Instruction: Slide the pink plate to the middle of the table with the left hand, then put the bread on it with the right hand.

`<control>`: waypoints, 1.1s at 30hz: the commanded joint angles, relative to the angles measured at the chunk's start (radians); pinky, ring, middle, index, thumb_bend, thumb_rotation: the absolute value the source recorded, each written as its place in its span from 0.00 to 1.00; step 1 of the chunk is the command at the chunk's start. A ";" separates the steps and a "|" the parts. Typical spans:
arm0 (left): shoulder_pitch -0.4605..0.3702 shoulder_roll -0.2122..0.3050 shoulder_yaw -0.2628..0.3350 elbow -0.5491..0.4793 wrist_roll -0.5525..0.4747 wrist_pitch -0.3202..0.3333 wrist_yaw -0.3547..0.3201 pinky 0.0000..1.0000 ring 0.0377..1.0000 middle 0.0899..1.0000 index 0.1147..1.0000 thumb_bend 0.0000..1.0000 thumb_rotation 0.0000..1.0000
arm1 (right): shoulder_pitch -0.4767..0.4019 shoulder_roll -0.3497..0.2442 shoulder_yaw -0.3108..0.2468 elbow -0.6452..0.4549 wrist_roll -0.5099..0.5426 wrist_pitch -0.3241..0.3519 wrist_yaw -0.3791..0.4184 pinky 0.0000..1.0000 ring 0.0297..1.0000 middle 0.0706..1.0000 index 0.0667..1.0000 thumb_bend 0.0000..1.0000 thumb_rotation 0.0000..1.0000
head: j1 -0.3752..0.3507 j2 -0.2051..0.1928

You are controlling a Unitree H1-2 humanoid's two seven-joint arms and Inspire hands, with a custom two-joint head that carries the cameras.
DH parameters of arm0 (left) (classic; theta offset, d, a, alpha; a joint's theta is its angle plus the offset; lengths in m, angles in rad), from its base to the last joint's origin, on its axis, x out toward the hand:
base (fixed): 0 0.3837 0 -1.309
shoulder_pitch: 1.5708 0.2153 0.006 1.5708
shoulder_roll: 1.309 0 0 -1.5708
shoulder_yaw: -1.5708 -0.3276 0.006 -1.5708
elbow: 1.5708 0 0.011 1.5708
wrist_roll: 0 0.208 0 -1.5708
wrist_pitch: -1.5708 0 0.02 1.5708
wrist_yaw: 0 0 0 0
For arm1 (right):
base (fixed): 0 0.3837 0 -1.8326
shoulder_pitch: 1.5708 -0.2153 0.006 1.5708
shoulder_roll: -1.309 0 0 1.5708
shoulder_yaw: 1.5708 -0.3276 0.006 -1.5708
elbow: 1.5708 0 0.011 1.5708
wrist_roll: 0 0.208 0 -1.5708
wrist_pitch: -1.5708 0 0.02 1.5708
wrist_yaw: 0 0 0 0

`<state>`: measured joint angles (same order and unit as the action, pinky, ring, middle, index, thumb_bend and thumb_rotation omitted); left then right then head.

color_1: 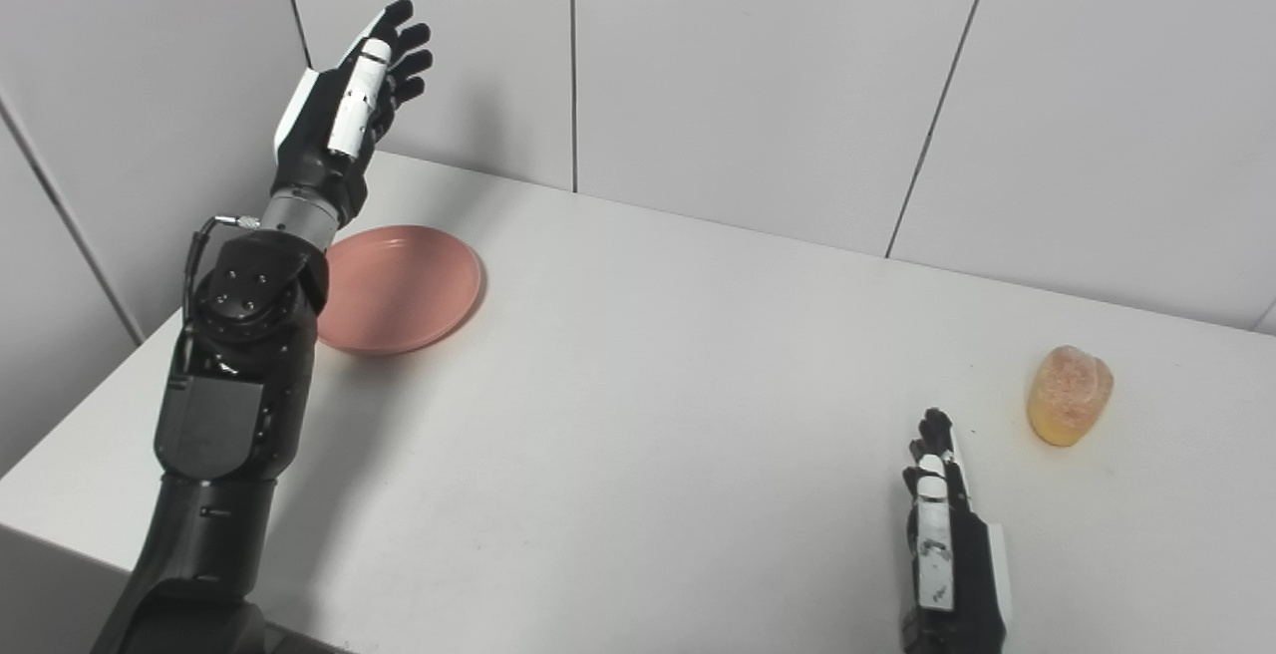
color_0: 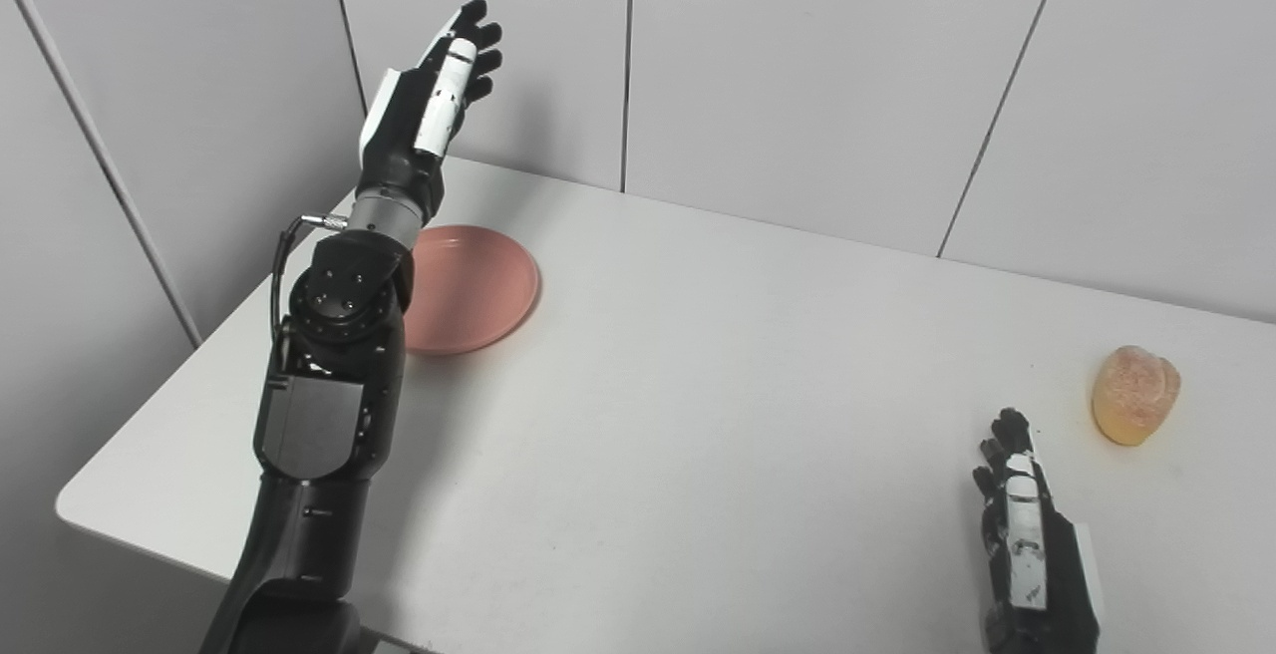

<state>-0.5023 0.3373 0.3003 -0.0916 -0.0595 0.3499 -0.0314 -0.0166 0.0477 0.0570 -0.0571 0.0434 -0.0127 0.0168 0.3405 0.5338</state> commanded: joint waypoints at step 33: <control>-0.070 0.204 0.205 0.413 -0.237 -0.096 0.006 0.89 0.89 0.88 0.87 0.38 1.00 | -0.015 -0.019 -0.005 -0.017 0.028 -0.047 0.035 1.00 1.00 0.99 0.95 0.08 1.00 | 0.016 -0.016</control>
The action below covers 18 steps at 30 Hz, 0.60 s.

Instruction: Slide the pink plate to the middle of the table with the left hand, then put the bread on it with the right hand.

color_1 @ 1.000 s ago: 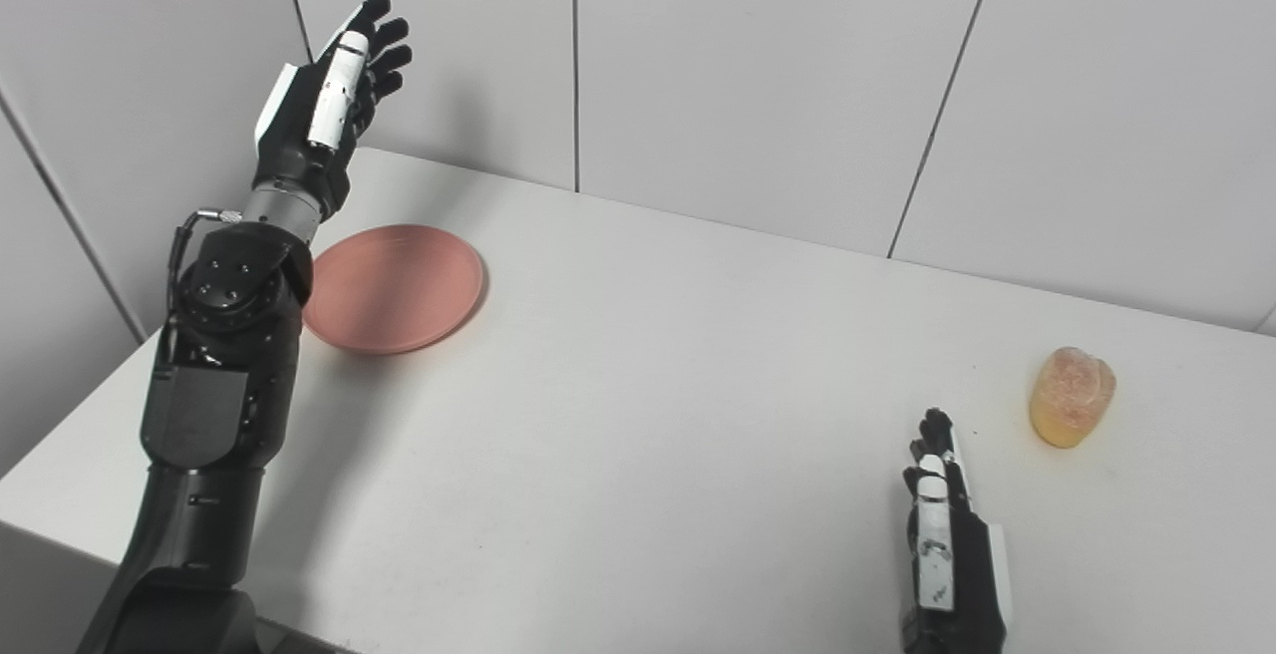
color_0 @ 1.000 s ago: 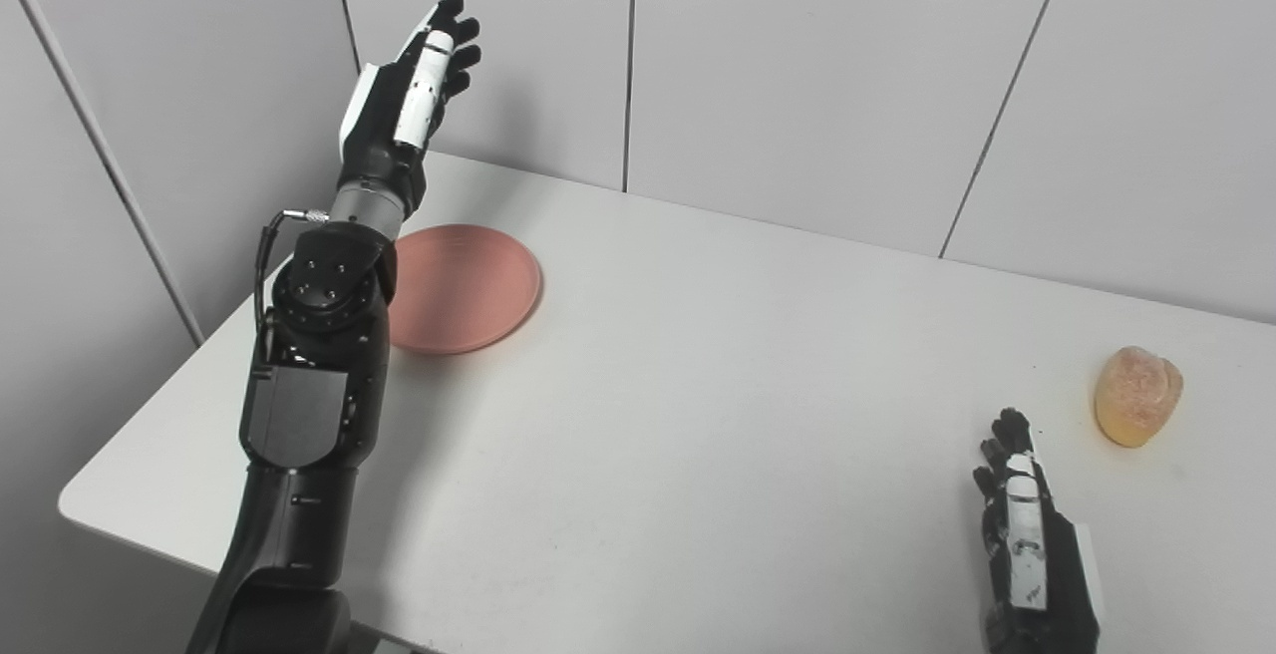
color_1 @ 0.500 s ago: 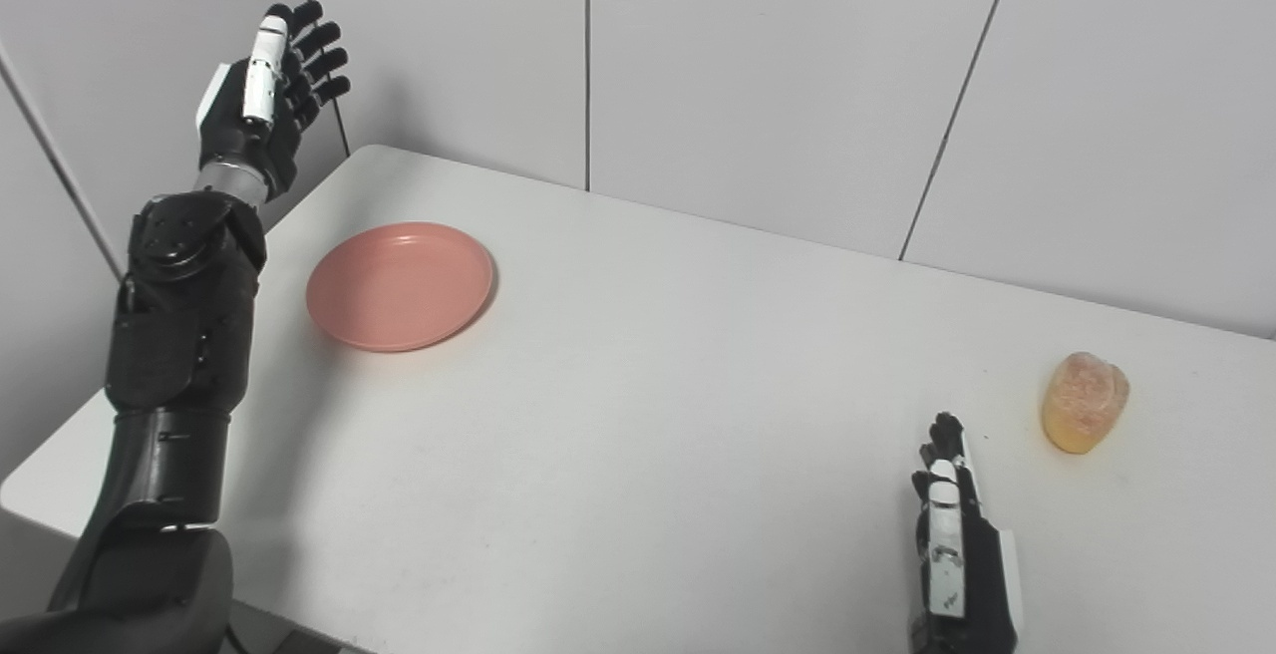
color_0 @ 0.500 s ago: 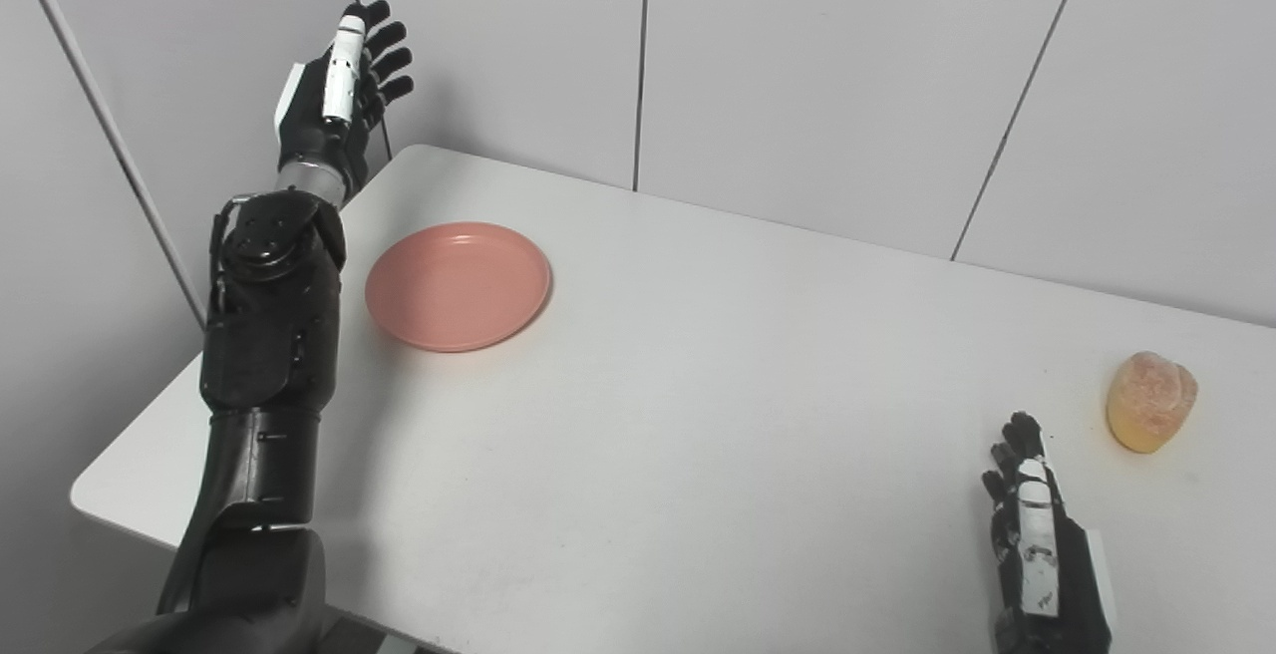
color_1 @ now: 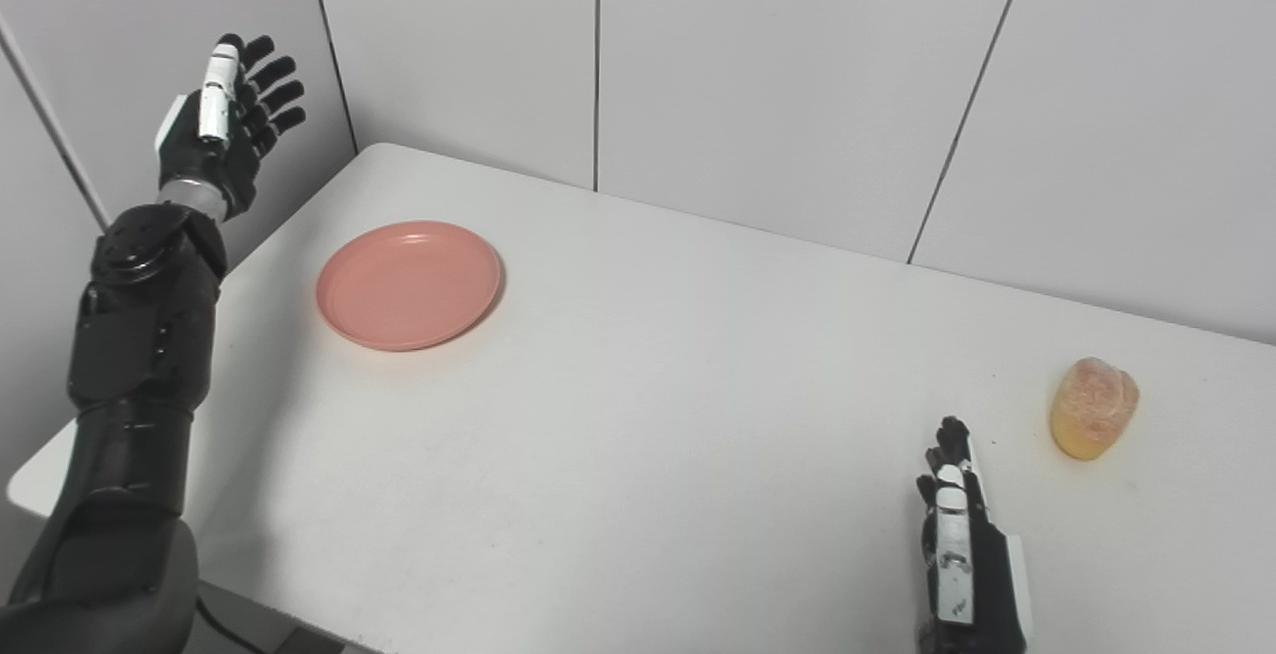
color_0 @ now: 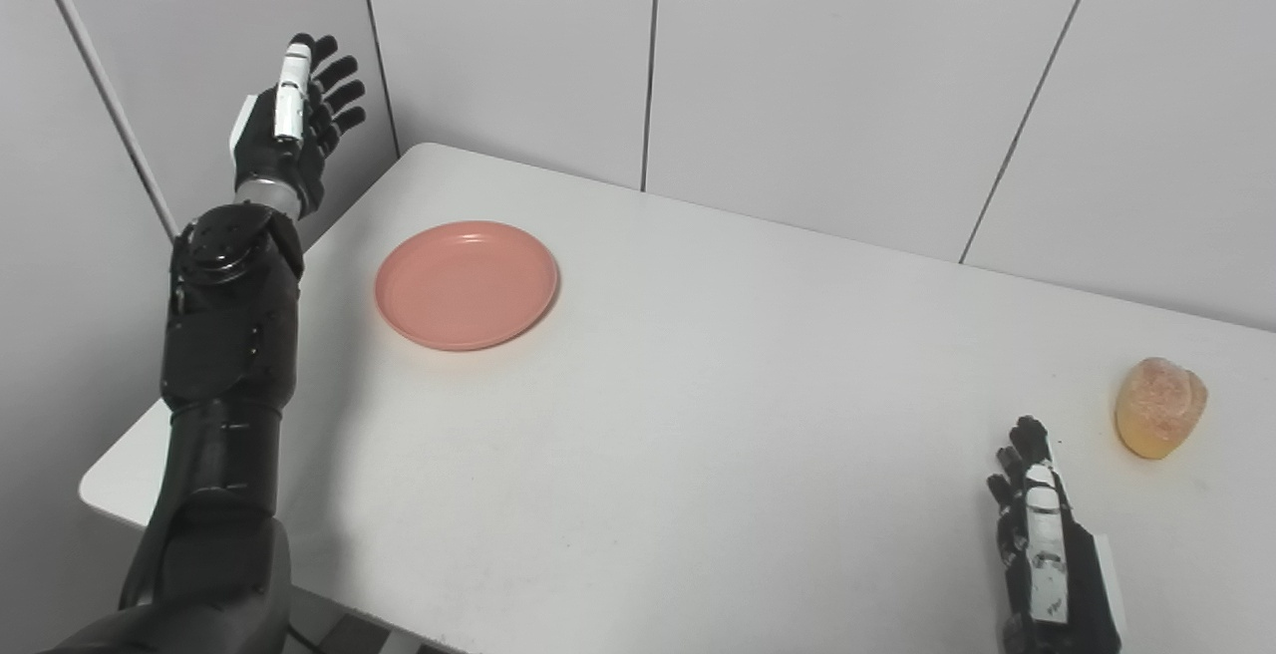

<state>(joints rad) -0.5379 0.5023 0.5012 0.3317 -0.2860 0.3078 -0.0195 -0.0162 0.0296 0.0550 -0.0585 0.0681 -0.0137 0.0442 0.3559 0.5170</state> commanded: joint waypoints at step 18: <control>-0.012 0.020 -0.004 0.121 -0.045 -0.114 -0.002 0.89 0.90 0.89 0.88 0.36 1.00 | -0.017 -0.003 -0.003 -0.025 -0.001 -0.043 0.010 1.00 1.00 0.99 0.96 0.09 1.00 | -0.002 0.012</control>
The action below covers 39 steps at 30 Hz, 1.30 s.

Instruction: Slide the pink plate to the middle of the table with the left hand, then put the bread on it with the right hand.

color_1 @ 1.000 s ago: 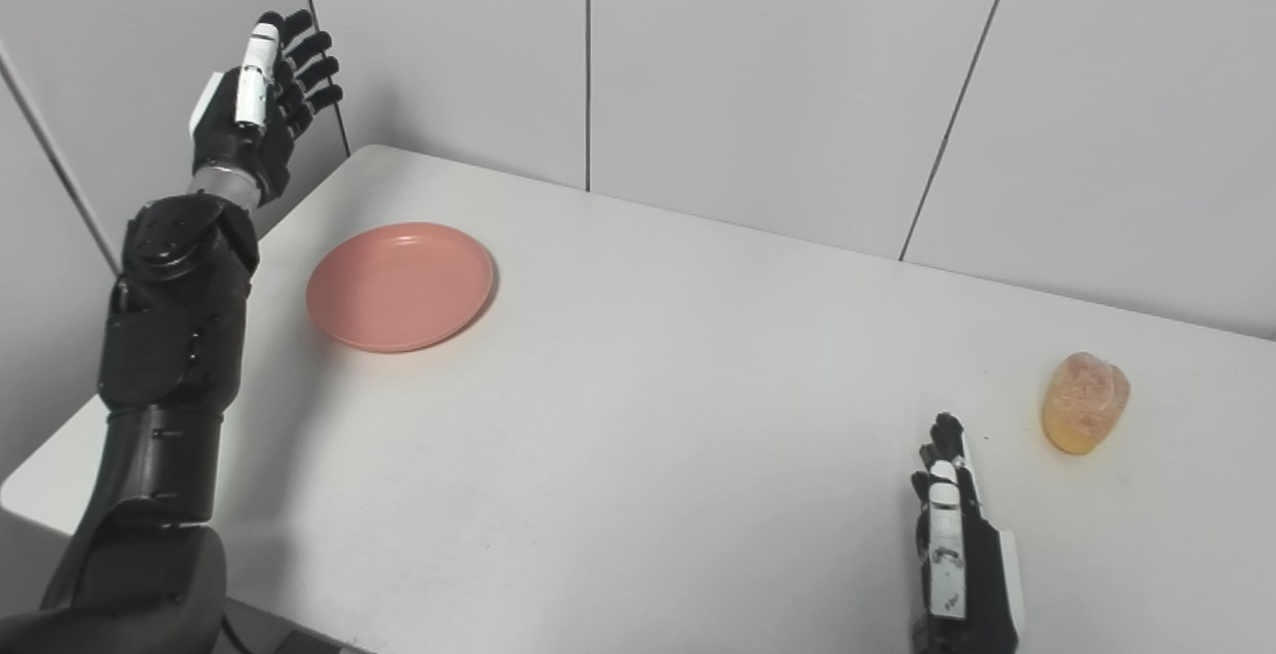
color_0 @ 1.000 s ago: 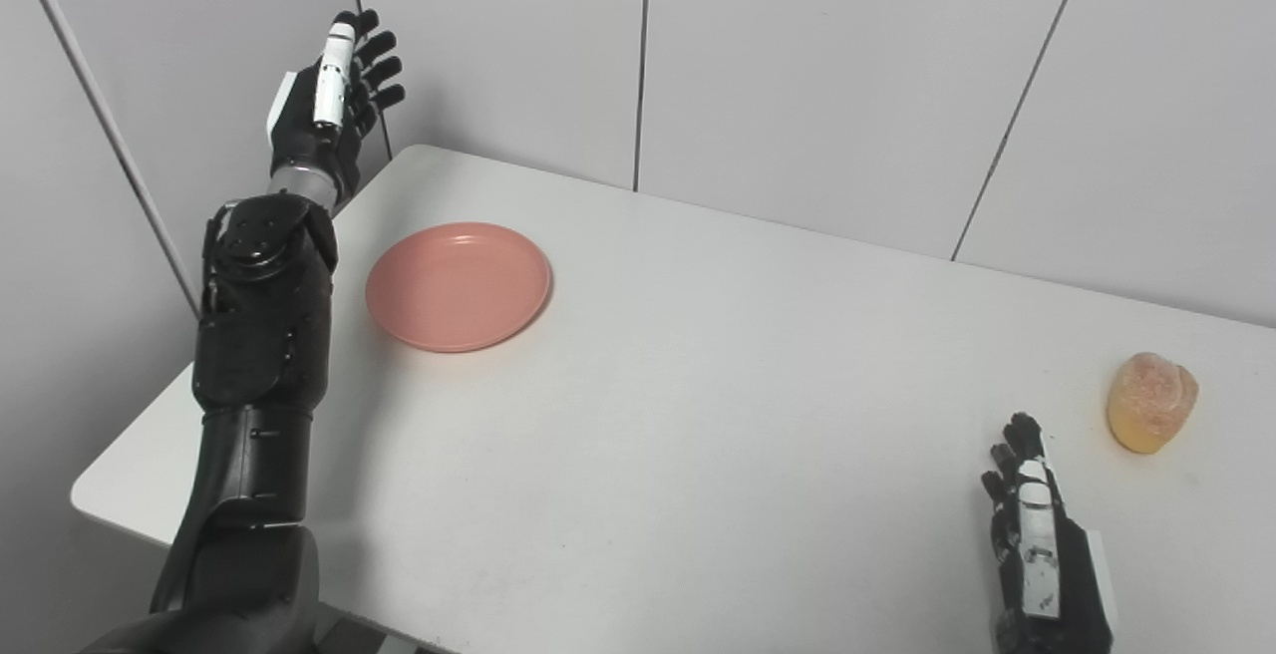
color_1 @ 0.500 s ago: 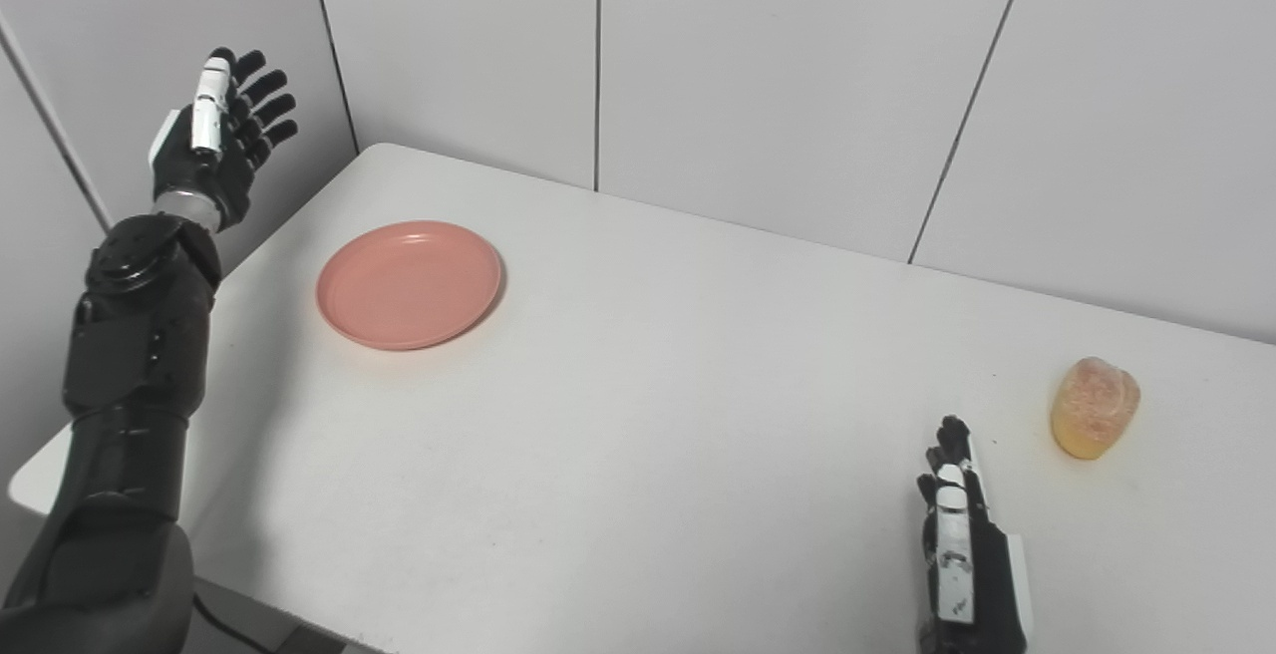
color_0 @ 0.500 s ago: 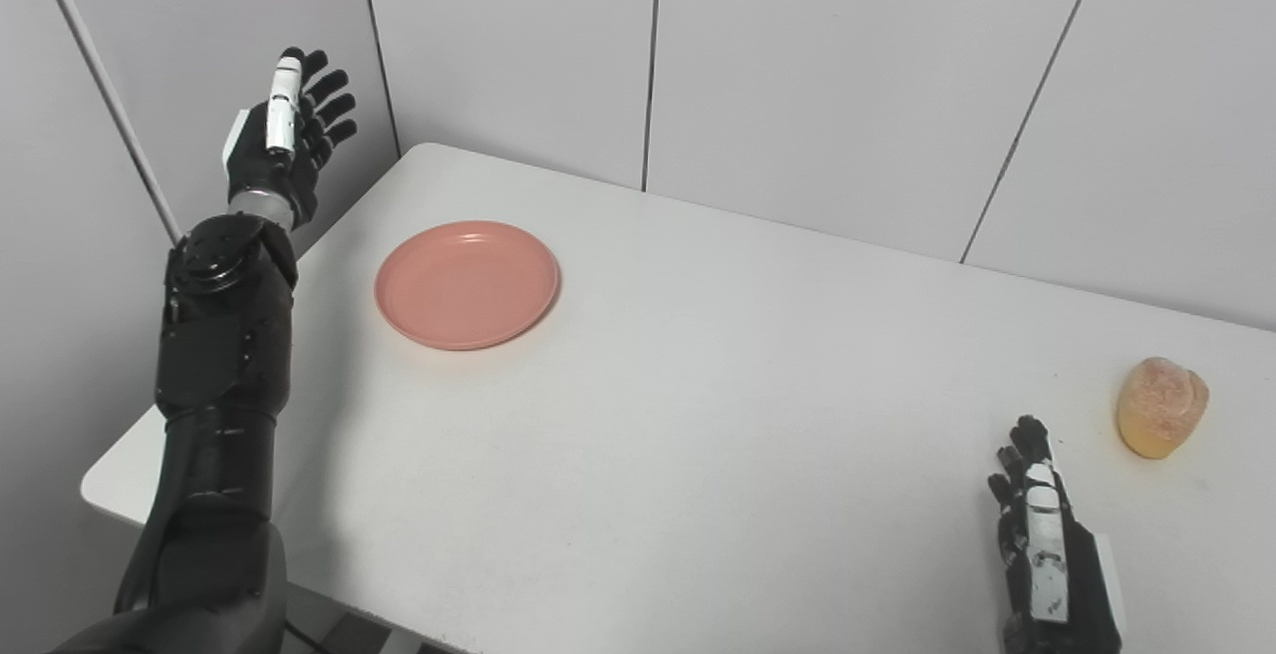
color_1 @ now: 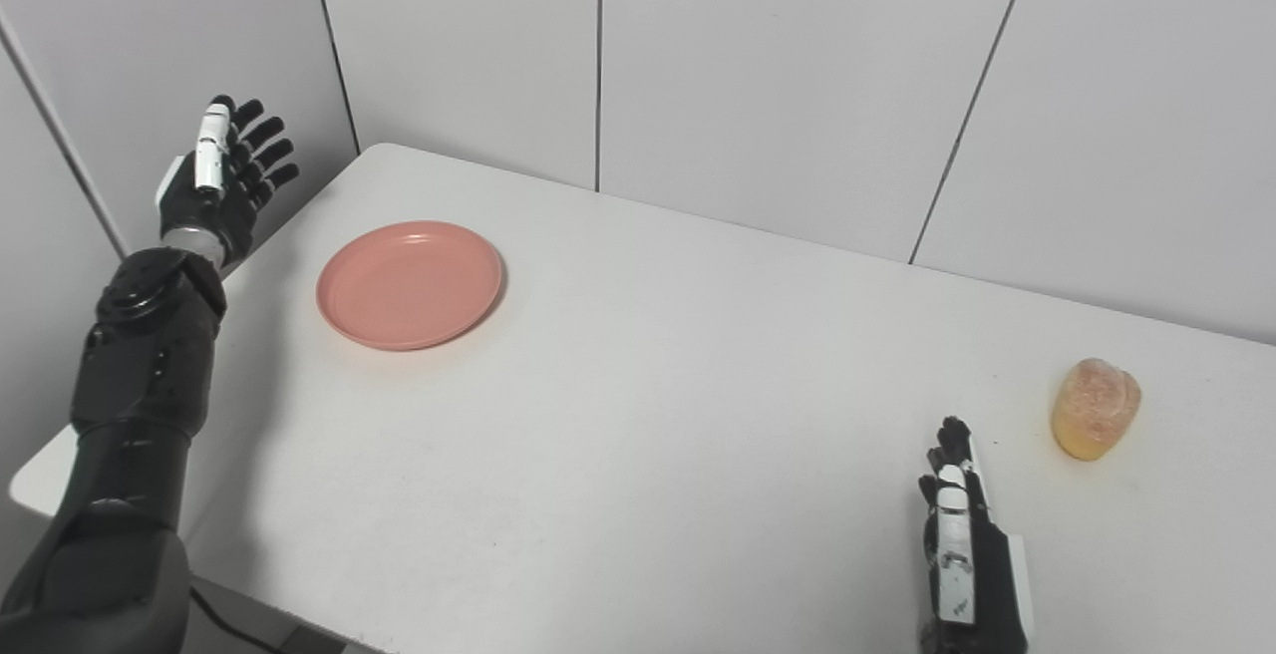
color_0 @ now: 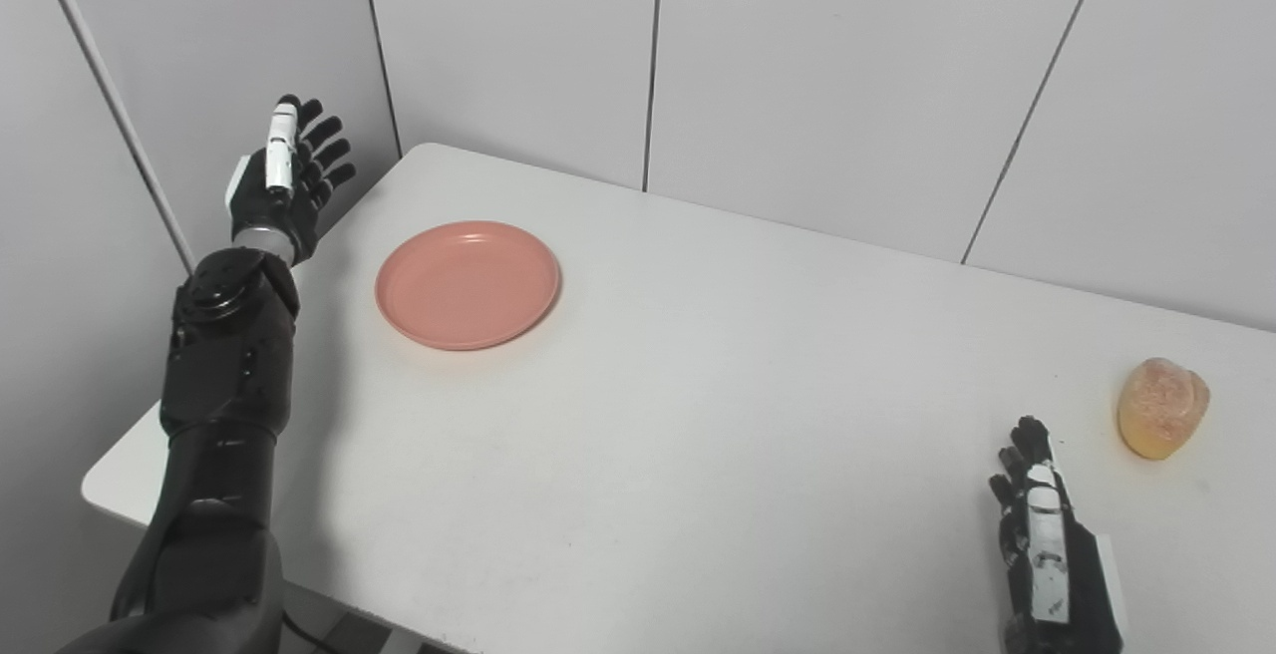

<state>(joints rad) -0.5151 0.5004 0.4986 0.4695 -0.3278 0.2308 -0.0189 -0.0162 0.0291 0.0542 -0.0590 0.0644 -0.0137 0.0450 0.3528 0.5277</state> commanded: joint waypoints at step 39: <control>0.001 -0.030 -0.076 0.141 -0.009 -0.068 -0.012 0.92 0.90 0.90 0.89 0.35 1.00 | -0.019 0.007 -0.005 -0.026 0.021 -0.033 0.011 1.00 1.00 0.99 0.96 0.09 1.00 | 0.006 0.014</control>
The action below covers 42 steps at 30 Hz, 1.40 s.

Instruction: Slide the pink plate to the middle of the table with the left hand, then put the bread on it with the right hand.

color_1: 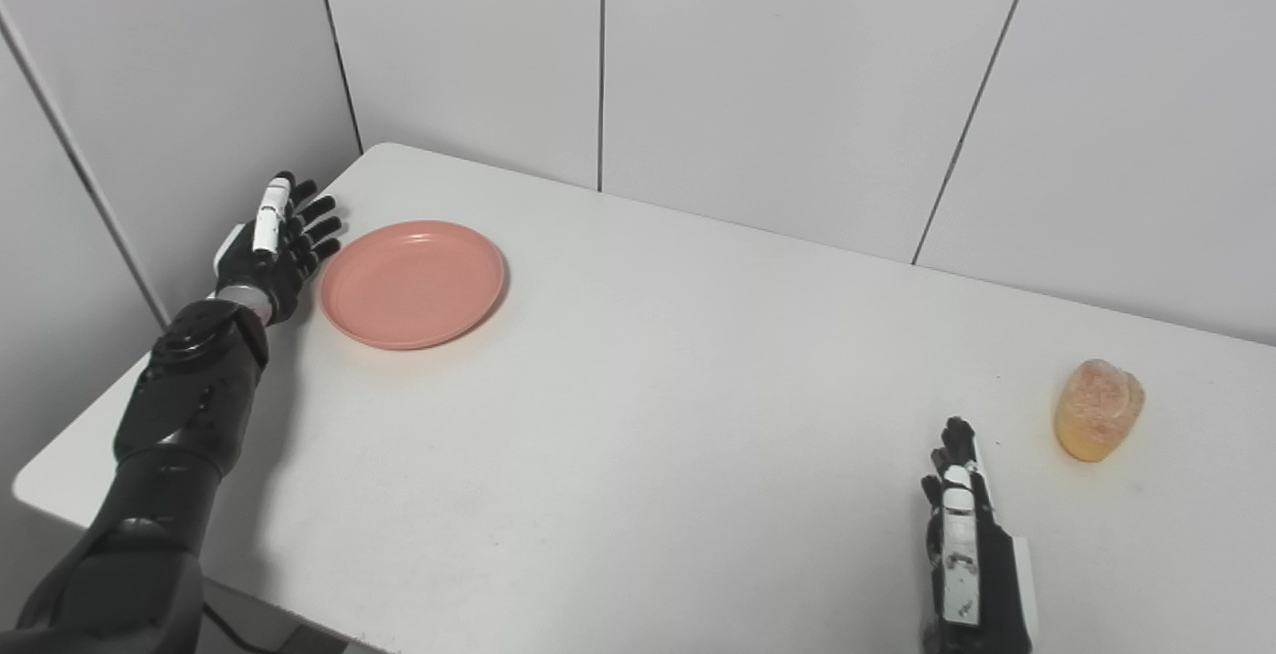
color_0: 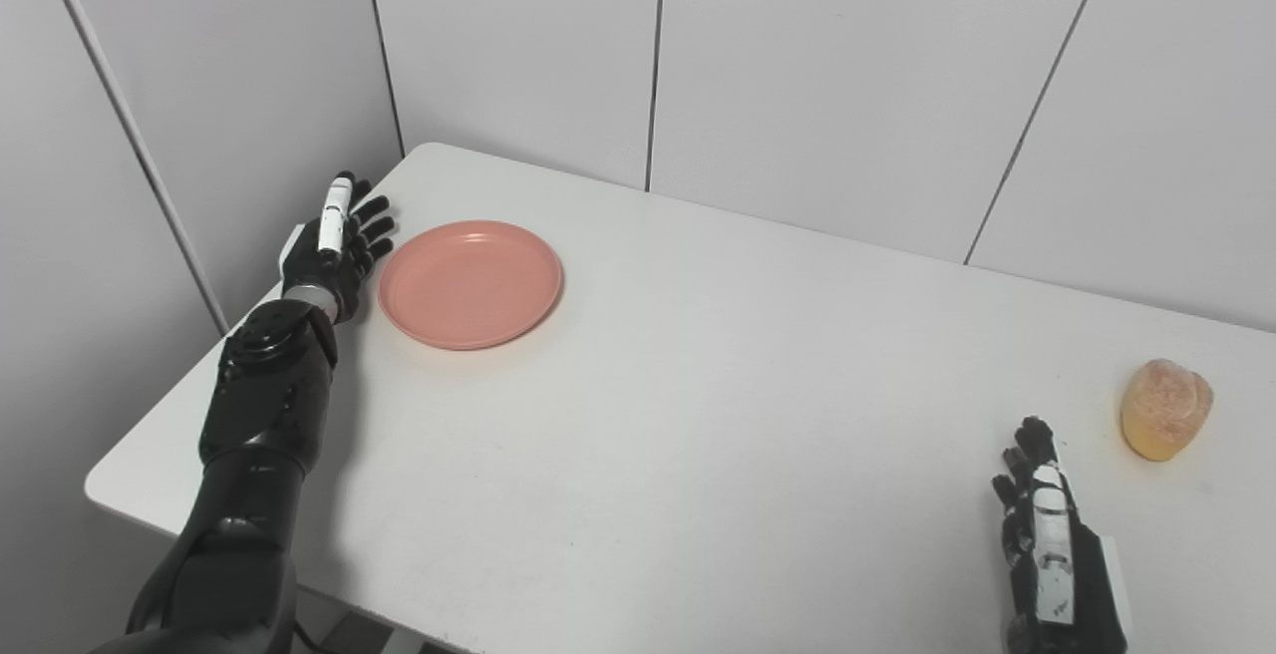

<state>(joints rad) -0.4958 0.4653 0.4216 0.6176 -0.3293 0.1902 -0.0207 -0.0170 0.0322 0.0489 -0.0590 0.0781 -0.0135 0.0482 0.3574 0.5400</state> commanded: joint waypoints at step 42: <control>-0.042 -0.194 -0.263 0.020 0.011 -0.015 -0.137 0.87 0.86 0.86 0.85 0.36 1.00 | -0.001 0.045 0.018 -0.081 -0.048 0.038 -0.037 0.99 0.97 0.96 0.93 0.12 1.00 | -0.101 0.048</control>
<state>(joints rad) -0.5354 0.3305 0.2007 0.6412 -0.3151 0.1024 -0.0969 0.0001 0.0652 0.0616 -0.1140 0.0304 0.0257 0.0099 0.2578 0.5875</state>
